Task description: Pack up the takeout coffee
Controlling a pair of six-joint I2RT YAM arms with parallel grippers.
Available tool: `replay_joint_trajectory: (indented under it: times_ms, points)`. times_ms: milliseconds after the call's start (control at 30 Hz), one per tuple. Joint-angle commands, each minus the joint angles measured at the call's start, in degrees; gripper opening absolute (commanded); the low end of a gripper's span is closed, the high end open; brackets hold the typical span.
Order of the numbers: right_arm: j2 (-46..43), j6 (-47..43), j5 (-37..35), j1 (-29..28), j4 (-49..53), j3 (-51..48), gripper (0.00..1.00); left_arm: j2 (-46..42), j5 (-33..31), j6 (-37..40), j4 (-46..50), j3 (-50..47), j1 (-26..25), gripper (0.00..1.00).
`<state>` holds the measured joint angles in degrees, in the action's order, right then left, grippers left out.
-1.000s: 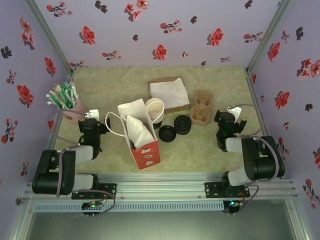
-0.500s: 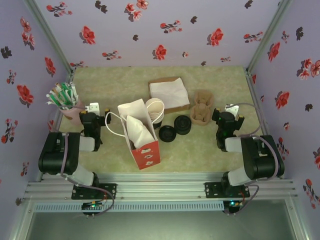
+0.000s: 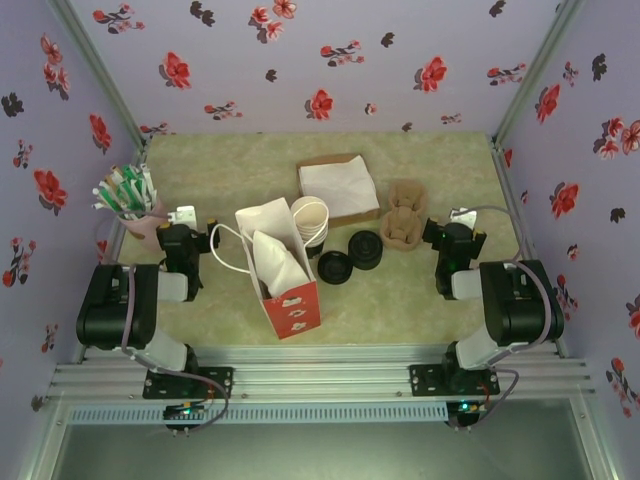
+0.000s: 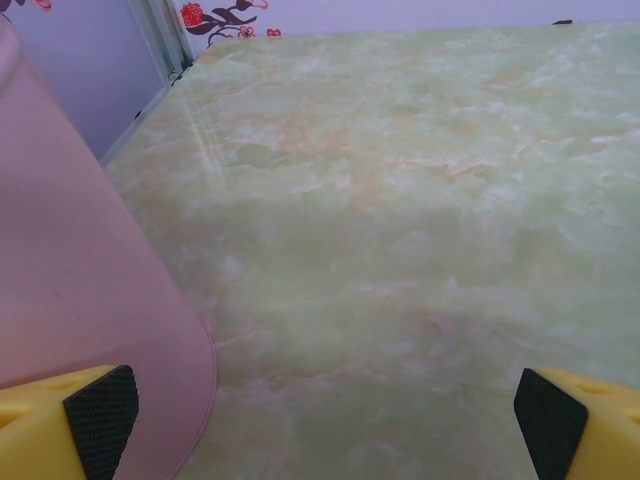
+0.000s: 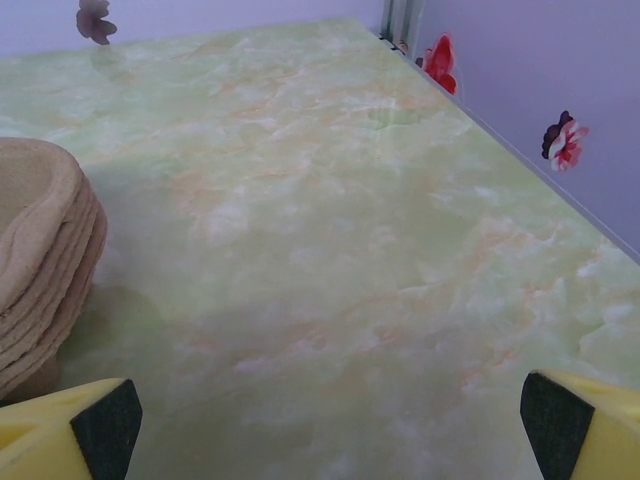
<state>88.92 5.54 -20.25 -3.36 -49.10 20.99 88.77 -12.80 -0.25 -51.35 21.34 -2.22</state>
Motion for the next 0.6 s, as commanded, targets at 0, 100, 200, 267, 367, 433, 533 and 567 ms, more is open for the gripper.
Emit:
replay_joint_trajectory:
  times_ms: [0,100,200,267,367,433,533,567]
  points:
    - [-0.2,0.3,0.7,0.3,-1.3,0.7,0.99,-0.3,0.1,-0.7,-0.5,0.8,0.5,0.99]
    - [-0.4,0.3,0.7,0.4,-1.0,0.9,0.99,-0.3,0.1,-0.7,-0.5,0.7,0.5,0.99]
    - [-0.4,0.3,0.7,0.4,-0.5,0.9,0.99,-0.3,0.1,-0.7,-0.4,0.8,0.5,0.99]
    - [-0.5,0.4,0.7,0.4,-0.3,1.0,0.99,-0.3,0.1,-0.7,-0.5,0.7,0.5,0.99]
    - [-0.4,0.4,0.7,0.4,-0.1,1.1,0.99,-0.3,0.1,-0.7,-0.5,0.7,0.6,0.99]
    - [-0.1,0.4,3.0,0.6,0.6,1.8,0.99,-0.3,0.1,-0.7,-0.5,0.8,0.5,0.99]
    - [-0.3,0.5,3.5,0.8,0.4,1.4,0.99,-0.3,0.1,-0.7,-0.5,0.8,0.5,0.99]
    - [-0.4,0.6,3.6,0.8,0.3,1.3,0.99,-0.3,0.1,-0.7,-0.5,0.8,0.5,0.99]
